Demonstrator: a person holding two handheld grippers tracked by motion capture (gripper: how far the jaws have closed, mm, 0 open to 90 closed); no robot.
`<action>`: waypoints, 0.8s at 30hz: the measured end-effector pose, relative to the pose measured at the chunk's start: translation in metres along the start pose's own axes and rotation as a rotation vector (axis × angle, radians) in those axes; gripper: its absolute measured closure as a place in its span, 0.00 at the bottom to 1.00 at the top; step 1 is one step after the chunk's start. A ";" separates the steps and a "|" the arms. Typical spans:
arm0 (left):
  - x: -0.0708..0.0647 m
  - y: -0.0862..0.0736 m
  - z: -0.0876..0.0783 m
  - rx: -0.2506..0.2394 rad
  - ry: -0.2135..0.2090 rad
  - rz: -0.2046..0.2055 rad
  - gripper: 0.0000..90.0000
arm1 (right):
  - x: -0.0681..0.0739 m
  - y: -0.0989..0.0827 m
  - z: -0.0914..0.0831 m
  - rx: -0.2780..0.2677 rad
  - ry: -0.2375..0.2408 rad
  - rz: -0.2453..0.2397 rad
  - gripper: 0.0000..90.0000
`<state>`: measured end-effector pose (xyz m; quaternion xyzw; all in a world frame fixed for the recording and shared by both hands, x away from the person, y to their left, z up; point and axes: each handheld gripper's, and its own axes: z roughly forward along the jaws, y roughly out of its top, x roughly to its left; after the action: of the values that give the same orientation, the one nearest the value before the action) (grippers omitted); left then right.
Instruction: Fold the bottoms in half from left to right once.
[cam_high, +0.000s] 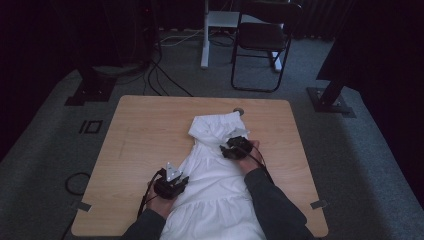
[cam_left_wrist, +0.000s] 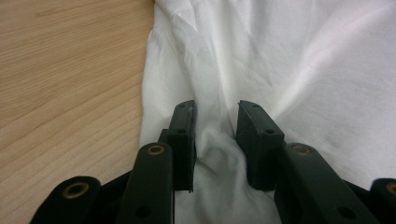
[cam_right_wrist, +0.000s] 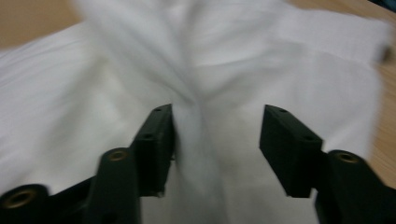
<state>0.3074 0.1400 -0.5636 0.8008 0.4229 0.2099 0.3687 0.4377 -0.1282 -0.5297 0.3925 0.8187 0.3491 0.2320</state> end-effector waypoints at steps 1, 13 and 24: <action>0.000 0.000 0.000 0.001 -0.001 -0.001 0.76 | -0.008 0.000 0.001 0.001 -0.004 0.047 0.60; 0.000 0.000 0.000 0.001 -0.002 -0.003 0.75 | 0.008 0.012 0.018 -0.037 0.171 -0.070 0.44; 0.000 0.000 0.000 0.000 0.002 0.002 0.75 | -0.059 0.020 -0.008 -0.053 -0.104 0.151 0.98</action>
<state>0.3072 0.1398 -0.5635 0.8011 0.4224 0.2110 0.3678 0.4760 -0.1698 -0.5036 0.4647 0.7638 0.3664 0.2577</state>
